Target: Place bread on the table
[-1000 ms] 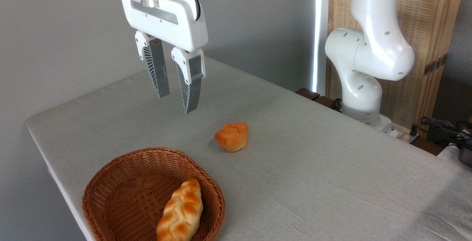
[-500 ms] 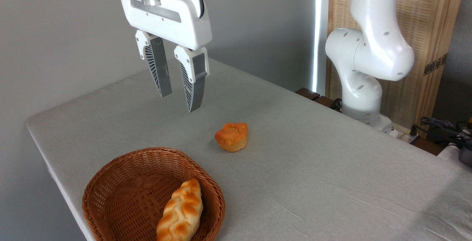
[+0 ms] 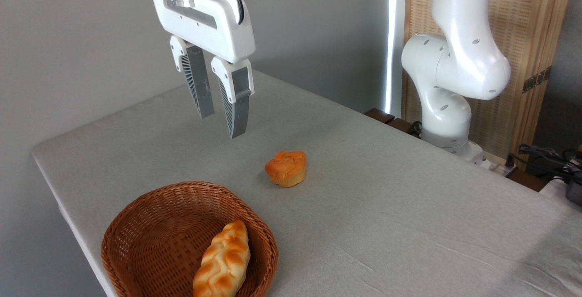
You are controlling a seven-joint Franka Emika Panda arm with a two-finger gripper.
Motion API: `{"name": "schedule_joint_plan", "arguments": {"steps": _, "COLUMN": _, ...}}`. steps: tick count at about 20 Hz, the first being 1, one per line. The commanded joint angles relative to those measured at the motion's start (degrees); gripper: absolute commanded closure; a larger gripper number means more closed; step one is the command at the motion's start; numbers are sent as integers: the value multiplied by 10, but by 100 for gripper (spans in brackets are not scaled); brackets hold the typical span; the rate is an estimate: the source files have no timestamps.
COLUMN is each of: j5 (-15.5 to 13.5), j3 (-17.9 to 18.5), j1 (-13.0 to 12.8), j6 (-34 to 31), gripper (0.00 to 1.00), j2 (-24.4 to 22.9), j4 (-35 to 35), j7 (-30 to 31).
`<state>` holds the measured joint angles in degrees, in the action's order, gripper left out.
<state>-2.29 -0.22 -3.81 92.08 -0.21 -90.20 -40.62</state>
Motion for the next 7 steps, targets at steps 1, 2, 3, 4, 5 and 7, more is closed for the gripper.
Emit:
{"name": "schedule_joint_plan", "arguments": {"steps": 1, "j5": 1, "j3": 8, "j1": -4, "j6": -24, "gripper": 0, "j2": 3, "j4": 11, "j7": -20}}
{"name": "schedule_joint_plan", "arguments": {"steps": 2, "j5": 1, "j3": 8, "j1": -4, "j6": -24, "gripper": 0, "j2": 3, "j4": 11, "j7": -20}}
{"name": "schedule_joint_plan", "arguments": {"steps": 3, "j5": 1, "j3": 8, "j1": -3, "j6": -24, "gripper": 0, "j2": 3, "j4": 11, "j7": -20}}
{"name": "schedule_joint_plan", "arguments": {"steps": 4, "j5": 0, "j3": 8, "j1": -3, "j6": -24, "gripper": 0, "j2": 3, "j4": 12, "j7": -20}}
{"name": "schedule_joint_plan", "arguments": {"steps": 5, "j5": 0, "j3": 8, "j1": -3, "j6": -24, "gripper": 0, "j2": 3, "j4": 11, "j7": -20}}
{"name": "schedule_joint_plan", "arguments": {"steps": 7, "j5": -2, "j3": 8, "j1": -3, "j6": -23, "gripper": 0, "j2": 3, "j4": 12, "j7": -20}}
